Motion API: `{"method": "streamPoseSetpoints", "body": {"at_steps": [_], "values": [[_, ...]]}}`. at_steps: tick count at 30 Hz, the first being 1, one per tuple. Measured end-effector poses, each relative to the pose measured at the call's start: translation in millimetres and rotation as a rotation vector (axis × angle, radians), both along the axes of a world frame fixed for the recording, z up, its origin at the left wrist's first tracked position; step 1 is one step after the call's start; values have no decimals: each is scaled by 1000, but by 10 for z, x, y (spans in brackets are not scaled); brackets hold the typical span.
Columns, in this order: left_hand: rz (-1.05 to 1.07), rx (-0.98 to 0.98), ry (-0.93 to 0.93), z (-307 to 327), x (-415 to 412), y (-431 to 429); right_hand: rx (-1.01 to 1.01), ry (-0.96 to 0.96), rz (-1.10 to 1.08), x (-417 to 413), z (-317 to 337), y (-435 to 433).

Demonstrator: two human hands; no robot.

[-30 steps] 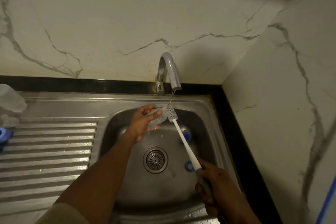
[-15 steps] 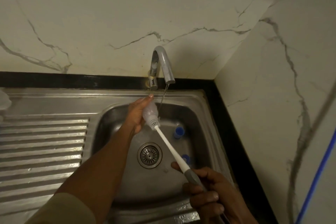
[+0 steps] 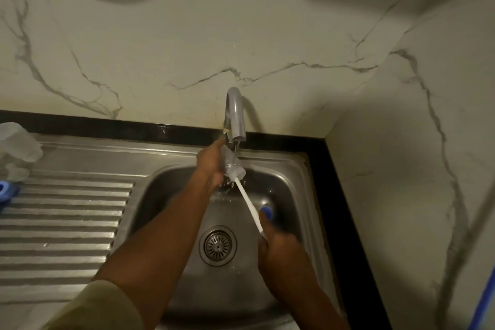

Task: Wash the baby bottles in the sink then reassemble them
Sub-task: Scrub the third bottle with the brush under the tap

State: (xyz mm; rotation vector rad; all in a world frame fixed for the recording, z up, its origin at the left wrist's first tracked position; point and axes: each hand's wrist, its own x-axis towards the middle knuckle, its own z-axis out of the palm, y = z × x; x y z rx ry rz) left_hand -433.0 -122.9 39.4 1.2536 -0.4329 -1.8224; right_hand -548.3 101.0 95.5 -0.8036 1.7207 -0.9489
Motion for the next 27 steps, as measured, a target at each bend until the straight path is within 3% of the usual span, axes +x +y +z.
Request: {"method": "streamPoseSetpoints", "body": {"at_steps": [3,5,6,7,8,10,11,13,15,18,19,20,21,23,24,25,27], "values": [[-10,30,369,141,32,98,172,-149,-6,56,126,-150],[-11,50,550,74,43,123,347,-648,-93,76,315,-185],[-23,66,592,32,28,111,430,-822,-129,57,335,-220],[-40,80,594,31,-1,113,468,-848,-118,30,338,-231],[-45,91,548,4,-49,84,446,-704,-64,16,305,-247],[-12,108,416,-75,-125,14,245,-13,167,54,113,-201],[0,117,351,-111,-141,-6,214,163,283,50,96,-208],[-36,148,338,-177,-96,-12,117,233,305,-41,-20,-320],[-49,177,462,-239,28,36,214,32,194,64,24,-297],[33,188,642,-324,153,158,562,-952,-125,25,89,-207],[28,184,671,-323,150,188,608,-1037,-137,18,98,-159],[20,178,640,-316,119,195,596,-951,-119,29,78,-123],[8,163,570,-269,71,185,524,-712,-35,65,81,-92],[25,139,374,-193,-22,123,296,162,210,92,-8,-70],[50,126,294,-151,-59,100,222,469,344,89,37,-99],[59,105,237,-119,-85,89,226,608,388,70,65,-122],[31,49,240,-79,-66,111,138,463,291,50,80,-162]]}}
